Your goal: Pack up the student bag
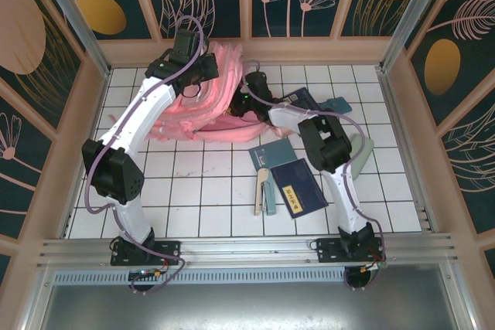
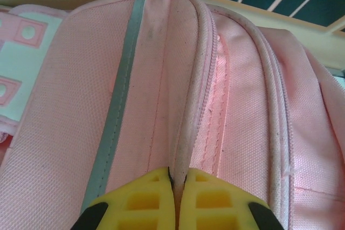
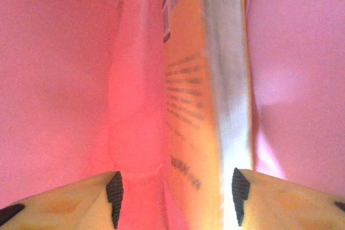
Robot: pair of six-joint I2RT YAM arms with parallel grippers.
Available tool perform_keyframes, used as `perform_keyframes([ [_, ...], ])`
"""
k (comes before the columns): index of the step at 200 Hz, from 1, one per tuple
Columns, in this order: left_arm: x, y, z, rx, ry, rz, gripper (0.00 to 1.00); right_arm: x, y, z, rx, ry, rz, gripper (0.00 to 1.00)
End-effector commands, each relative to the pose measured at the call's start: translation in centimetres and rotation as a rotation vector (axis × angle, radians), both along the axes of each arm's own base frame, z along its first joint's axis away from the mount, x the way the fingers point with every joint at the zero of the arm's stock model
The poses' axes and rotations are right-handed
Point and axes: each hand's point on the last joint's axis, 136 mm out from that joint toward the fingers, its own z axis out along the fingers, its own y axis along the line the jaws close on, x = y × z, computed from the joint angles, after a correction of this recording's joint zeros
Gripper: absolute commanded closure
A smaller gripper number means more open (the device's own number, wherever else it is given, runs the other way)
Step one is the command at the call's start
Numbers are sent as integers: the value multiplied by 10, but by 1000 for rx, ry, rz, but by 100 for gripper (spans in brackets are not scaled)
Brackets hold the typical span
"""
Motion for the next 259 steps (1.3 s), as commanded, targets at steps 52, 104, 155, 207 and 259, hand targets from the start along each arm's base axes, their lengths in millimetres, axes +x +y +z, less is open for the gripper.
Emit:
perform_keyframes([
  [52, 1, 55, -1, 70, -56, 169, 100, -12, -68, 51, -73, -122, -20, 45],
  [104, 2, 36, 21, 10, -88, 68, 100, -19, -51, 53, -54, -135, 19, 50],
  [155, -3, 33, 8, 12, -48, 41, 100, -23, -26, 32, -30, -100, 65, 78],
  [207, -6, 9, 31, -114, -65, -50, 100, -24, 36, 11, -3, -67, 116, 83],
  [259, -11, -2, 42, -168, -67, -97, 100, -17, 66, -37, -56, 52, 75, 88],
])
